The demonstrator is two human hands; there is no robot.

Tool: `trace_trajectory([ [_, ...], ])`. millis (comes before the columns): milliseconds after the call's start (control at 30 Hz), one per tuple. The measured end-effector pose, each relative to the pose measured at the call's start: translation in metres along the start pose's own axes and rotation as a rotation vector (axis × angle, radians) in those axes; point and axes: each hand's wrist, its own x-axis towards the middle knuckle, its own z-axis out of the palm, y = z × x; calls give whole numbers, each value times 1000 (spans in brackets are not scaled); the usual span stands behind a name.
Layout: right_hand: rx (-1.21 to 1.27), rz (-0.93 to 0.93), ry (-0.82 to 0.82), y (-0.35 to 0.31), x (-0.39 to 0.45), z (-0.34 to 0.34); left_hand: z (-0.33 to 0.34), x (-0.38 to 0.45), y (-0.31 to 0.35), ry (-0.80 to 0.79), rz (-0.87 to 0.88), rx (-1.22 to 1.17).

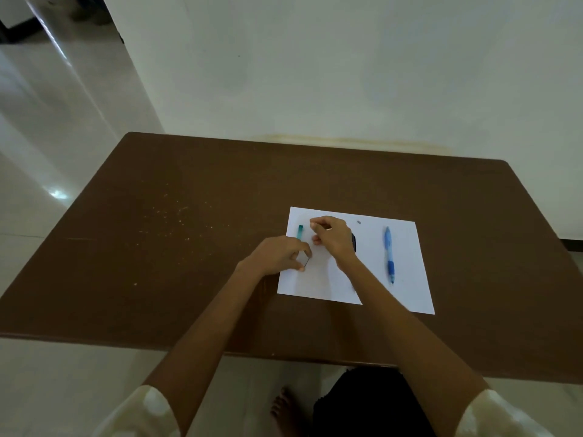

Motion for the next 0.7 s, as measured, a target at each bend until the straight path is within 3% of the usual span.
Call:
trace_trajectory([
  [133,9,37,68,25,-26,-14,-1,2,1,-23,-1,86],
  [433,-93,-39,17,27,-56,-6,-11,14,11,-134,-54,202],
  [700,-113,121,-126,28,-51,1,-2,0,8,12,-70,166],
])
